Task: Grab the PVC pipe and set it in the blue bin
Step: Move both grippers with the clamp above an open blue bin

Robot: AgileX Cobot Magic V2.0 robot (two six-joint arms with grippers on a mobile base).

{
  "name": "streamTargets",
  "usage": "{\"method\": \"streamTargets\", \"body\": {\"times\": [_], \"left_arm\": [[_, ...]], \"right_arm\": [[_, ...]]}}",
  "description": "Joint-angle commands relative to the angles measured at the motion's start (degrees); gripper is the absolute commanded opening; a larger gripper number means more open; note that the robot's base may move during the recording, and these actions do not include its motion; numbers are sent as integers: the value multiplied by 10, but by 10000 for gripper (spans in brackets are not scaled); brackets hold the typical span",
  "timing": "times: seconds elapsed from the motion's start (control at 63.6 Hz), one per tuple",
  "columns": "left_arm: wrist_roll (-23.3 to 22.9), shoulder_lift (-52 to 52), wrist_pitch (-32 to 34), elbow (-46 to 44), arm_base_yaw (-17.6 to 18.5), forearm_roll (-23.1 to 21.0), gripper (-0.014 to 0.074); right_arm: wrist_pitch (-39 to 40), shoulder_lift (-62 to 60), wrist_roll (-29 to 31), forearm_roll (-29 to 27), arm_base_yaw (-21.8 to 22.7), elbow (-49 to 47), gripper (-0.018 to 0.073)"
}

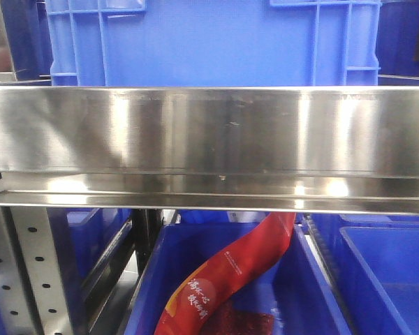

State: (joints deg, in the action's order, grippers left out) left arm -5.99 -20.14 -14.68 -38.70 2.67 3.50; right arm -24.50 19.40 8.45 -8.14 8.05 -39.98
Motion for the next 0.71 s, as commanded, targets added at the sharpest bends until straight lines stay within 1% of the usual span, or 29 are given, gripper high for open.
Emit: {"method": "streamTargets", "body": {"times": [0.0,0.063,0.189,0.267,0.283,0.377,0.393,0.503,0.597,0.692], "left_arm": [[-3,3,40,0,3,6,-111],[-3,3,41,1,3,15,-111],[-3,-1,22,3,3,15,-111],[-3,-12,26,3,3,12,-111],[-3,-18,29,3,3,7,-111],[-3,-47,41,1,10,-64,-111],[-3,-51,41,1,12,-69,-111],[-3,-87,41,0,38,-76,-111],[2,-118,41,-13,76,-68,-111],[28,-155,37,-40,125,-59,-111]], "right_arm": [[31,-1,2,-2,-1,0,-154],[47,0,2,-8,-1,1,-154],[48,5,2,-8,-1,1,-154],[34,21,2,-10,-1,1,-154],[29,26,2,-14,-1,1,-154],[8,63,2,-49,-1,1,-154],[5,71,2,-55,-2,0,-154],[5,114,2,-81,-14,-11,-154],[6,148,4,-83,-39,-35,-154],[6,182,30,-83,-68,-66,-154]]}}
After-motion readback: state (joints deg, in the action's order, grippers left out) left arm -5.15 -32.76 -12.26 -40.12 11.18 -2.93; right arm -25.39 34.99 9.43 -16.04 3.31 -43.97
